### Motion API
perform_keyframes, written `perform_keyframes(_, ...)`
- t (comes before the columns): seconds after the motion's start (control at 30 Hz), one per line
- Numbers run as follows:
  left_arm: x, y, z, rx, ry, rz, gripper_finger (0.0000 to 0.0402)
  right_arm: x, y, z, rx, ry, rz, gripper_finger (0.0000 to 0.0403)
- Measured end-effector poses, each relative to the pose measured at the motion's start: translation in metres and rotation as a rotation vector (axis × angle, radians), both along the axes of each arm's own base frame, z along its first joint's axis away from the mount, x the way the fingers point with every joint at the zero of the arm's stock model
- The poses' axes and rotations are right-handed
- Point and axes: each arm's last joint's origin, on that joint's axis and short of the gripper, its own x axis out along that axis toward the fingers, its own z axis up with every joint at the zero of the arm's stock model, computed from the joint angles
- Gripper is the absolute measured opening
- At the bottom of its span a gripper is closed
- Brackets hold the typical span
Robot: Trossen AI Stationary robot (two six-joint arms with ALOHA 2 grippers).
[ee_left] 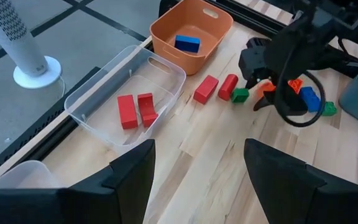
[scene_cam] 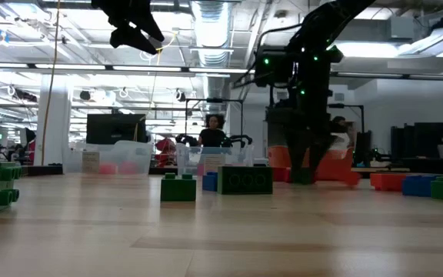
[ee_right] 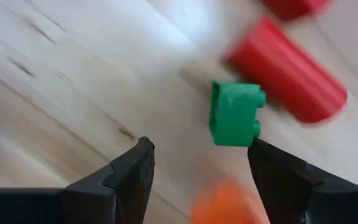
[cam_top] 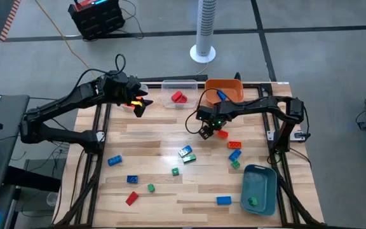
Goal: Sort blocks
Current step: Put the green game piece into the blue bin
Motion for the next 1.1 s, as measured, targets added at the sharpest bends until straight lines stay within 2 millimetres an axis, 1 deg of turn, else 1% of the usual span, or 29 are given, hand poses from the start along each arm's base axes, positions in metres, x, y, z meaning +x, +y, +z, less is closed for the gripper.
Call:
perform_keyframes(0.2, 0.000, 0.000, 0.000, 0.006, 0.002, -0.005, 0.0239, -0.001, -0.010, -0.006, -0.006, 0.018, -0.012, 0.0269)
perform_keyframes(0.53, 0.000, 0.000, 0.000, 0.015, 0.007, -0.012, 0.0239, 0.005, -0.018, -0.004, -0.039, -0.059, 0.011, 0.0269)
perform_keyframes(0.7, -0.001, 0.000, -0.001, 0.009, 0.021, -0.013, 0.0239, 0.005, -0.022, -0.004, -0.042, -0.066, 0.001, 0.0266)
perform_keyframes(0.83, -0.001, 0.000, -0.001, 0.019, 0.029, -0.020, 0.0239, 0.004, -0.020, -0.006, -0.039, -0.060, 0.011, 0.0243)
perform_keyframes(1.03, -0.001, 0.000, -0.001, 0.020, 0.030, -0.021, 0.0239, 0.006, -0.008, -0.007, -0.027, -0.055, 0.052, 0.0201)
perform_keyframes(1.1, -0.001, 0.000, -0.001, 0.023, 0.025, -0.021, 0.0239, 0.008, -0.006, -0.011, -0.029, -0.049, 0.061, 0.0188)
